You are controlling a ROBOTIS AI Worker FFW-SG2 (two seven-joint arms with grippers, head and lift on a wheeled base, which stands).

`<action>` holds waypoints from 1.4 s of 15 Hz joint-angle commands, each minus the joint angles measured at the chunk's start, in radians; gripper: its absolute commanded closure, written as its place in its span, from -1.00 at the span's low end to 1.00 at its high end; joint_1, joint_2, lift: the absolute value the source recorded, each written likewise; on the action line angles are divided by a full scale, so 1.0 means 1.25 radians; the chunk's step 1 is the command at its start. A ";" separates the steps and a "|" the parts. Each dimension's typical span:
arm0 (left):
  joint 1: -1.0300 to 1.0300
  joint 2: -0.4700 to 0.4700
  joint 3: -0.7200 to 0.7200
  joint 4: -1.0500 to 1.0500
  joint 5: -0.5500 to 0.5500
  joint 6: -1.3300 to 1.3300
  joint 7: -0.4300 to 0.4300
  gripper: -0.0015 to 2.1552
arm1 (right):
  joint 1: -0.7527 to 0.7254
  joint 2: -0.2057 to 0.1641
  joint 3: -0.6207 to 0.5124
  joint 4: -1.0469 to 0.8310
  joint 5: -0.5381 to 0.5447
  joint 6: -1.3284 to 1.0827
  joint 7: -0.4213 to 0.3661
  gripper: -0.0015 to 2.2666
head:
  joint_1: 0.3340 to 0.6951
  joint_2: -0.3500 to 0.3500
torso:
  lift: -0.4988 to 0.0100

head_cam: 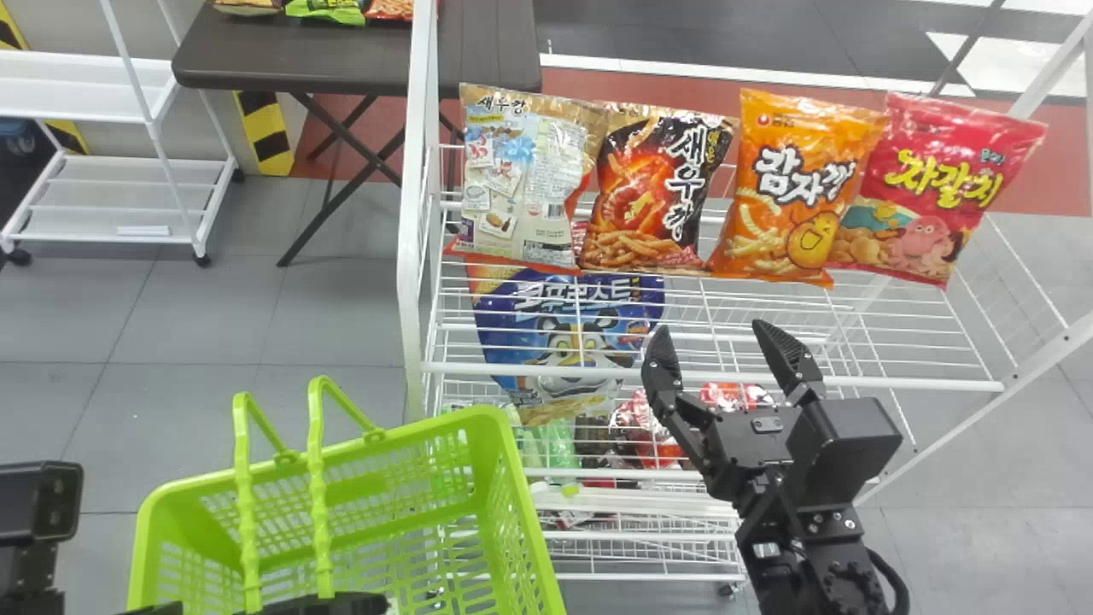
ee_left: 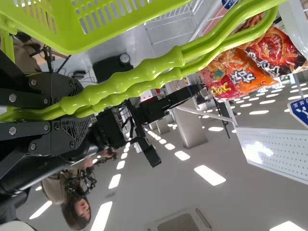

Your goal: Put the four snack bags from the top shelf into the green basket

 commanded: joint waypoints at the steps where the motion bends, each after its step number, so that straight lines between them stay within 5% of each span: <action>1: -0.002 0.000 -0.002 0.001 -0.001 0.001 -0.008 0.99 | 0.000 0.001 0.000 0.000 -0.001 0.000 0.000 -0.85 | 1.00 -0.36 | 0.96; 11: -0.007 0.000 -0.003 0.016 -0.007 -0.004 -0.008 0.99 | -0.044 0.001 0.003 0.038 -0.022 0.000 0.000 -0.86 | 1.00 -0.35 | 0.96; 21: -0.008 0.003 -0.007 0.030 -0.012 -0.004 -0.008 0.99 | -0.468 0.001 0.091 0.439 -0.164 0.037 0.044 -0.85 | 1.00 -0.05 | 0.96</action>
